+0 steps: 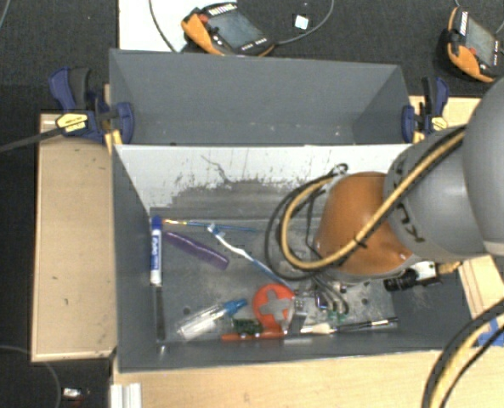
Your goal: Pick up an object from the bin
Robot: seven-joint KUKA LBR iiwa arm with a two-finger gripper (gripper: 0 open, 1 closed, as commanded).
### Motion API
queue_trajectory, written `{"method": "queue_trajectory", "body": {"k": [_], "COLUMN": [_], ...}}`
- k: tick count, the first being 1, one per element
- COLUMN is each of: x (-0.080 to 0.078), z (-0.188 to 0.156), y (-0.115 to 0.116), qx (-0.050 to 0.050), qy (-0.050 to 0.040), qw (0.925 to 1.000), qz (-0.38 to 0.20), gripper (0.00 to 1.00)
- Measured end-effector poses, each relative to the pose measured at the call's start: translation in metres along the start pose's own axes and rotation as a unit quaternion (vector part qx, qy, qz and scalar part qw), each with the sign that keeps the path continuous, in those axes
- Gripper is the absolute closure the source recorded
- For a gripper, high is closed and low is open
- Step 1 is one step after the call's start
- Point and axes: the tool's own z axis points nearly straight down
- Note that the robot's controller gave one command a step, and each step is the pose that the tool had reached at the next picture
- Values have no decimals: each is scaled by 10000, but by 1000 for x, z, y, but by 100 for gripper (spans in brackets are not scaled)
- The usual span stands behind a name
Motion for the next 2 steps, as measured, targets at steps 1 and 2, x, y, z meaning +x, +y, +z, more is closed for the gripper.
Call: {"method": "queue_trajectory", "body": {"k": [1,2], "x": [-18,-18], "z": [2,2], "y": [-11,-11], "qx": [10,10], "qy": [84,85], "qw": [9993,9993], "qz": [363,364], "gripper": [100,100]}}
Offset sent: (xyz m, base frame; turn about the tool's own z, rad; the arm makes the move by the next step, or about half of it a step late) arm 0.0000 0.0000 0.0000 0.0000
